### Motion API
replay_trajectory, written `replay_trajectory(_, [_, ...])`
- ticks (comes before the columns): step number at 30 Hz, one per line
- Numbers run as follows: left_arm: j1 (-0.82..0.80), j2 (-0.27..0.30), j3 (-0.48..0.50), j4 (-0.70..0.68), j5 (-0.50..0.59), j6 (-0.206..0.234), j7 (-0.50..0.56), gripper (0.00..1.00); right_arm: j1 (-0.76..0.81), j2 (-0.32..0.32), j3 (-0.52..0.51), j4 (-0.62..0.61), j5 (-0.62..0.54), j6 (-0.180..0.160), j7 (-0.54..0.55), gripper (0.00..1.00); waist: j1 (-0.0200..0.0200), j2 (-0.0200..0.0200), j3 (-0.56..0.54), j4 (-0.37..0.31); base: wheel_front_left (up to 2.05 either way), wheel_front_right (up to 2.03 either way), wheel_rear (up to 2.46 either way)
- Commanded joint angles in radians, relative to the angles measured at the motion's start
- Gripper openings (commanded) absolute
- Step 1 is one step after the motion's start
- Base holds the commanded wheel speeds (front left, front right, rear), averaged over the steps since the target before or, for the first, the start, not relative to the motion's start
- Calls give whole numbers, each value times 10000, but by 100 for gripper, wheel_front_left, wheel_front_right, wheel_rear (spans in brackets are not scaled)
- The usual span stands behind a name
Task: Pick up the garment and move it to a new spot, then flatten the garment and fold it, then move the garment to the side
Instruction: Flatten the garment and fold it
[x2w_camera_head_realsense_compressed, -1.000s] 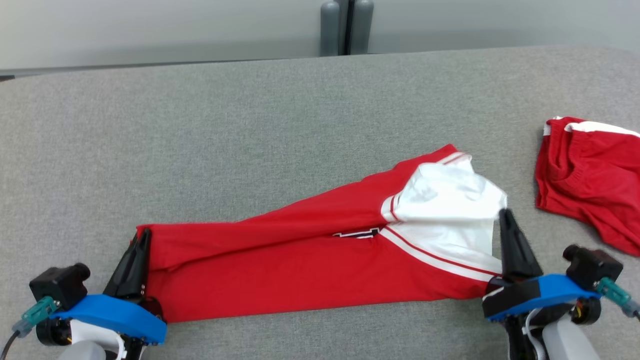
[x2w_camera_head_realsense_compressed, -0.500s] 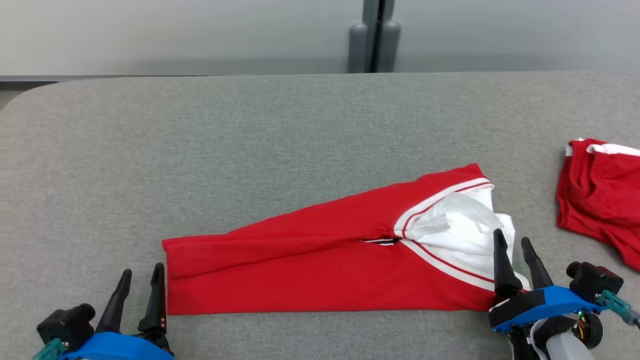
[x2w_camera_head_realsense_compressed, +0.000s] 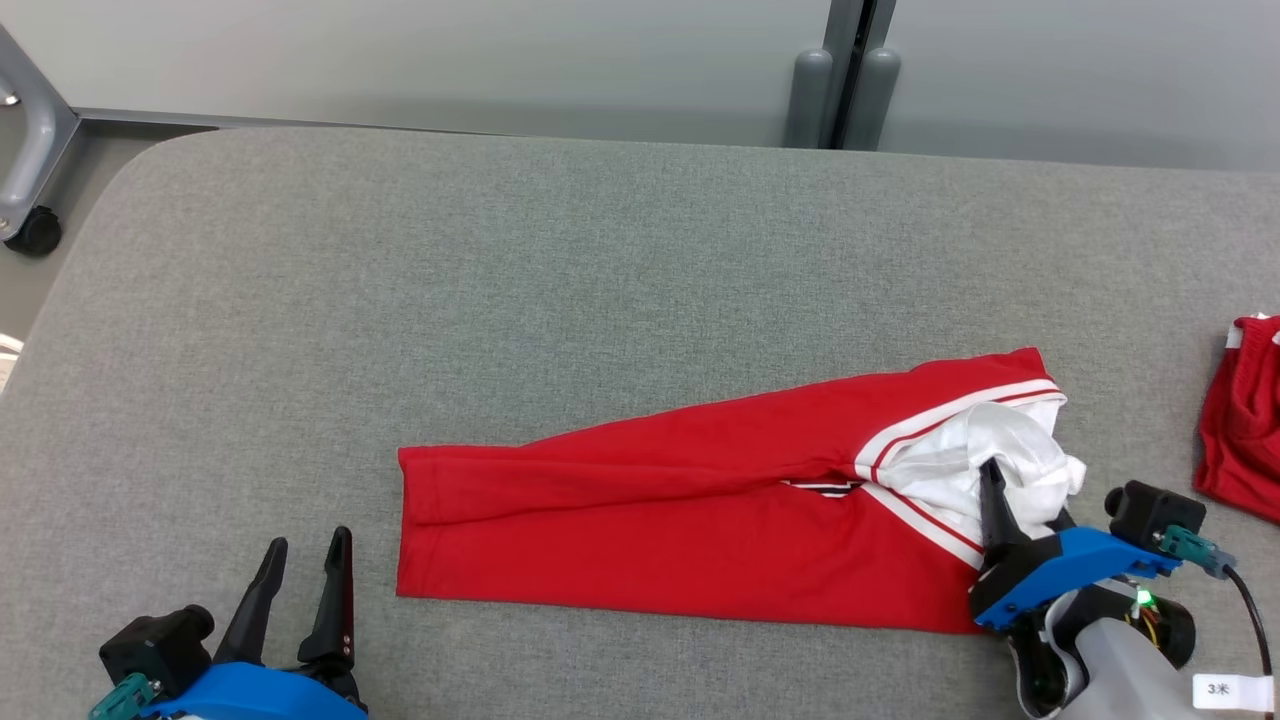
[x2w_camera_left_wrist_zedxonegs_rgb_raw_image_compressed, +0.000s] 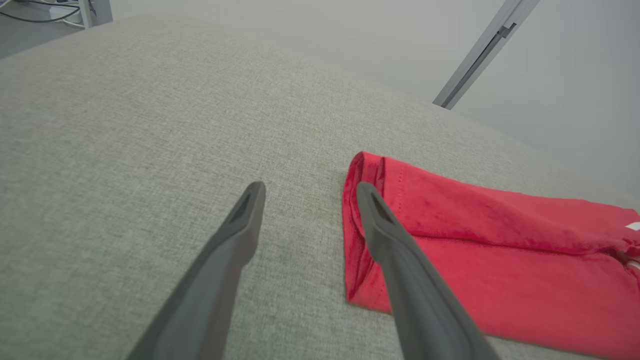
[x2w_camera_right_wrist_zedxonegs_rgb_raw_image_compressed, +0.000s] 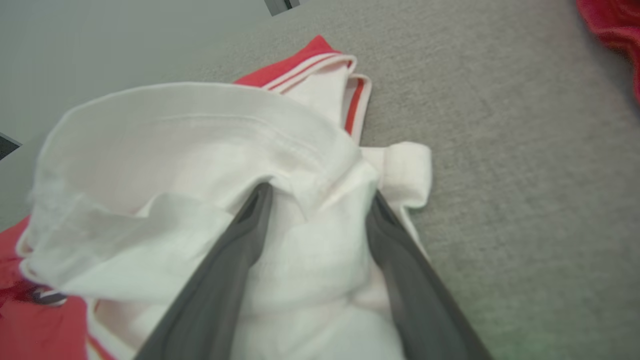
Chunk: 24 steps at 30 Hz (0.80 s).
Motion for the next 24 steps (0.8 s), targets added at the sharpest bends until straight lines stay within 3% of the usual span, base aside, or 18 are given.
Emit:
replay_trajectory(1, [-70, 40, 34, 21, -47, -14, 2, 100, 330, 673, 582, 518, 421, 135, 363, 0, 2, 4, 2, -10, 0, 0, 0])
replay_trajectory(4, [-59, 1, 50, -10, -13, -14, 2, 100, 227, 583, 731, 188, 737, 132, 312, 0, 2, 4, -43, -154, 0, 0, 0])
replay_trajectory(11, [96, -163, 92, -188, 134, -14, 2, 100, 614, 312, -490, -1571, -288, 72, 196, 0, 2, 4, -235, -916, 0, 0, 0])
replay_trajectory(16, [87, -226, 29, -321, 222, -14, 3, 100, 1009, 336, -730, -2629, -759, 74, 179, 0, 2, 4, -297, -1289, 0, 0, 0])
replay_trajectory(24, [8, -206, -244, -365, 264, -14, 2, 100, 1398, 359, 1903, -4392, 863, 77, 186, 0, 2, 4, -272, -1170, 0, 0, 0])
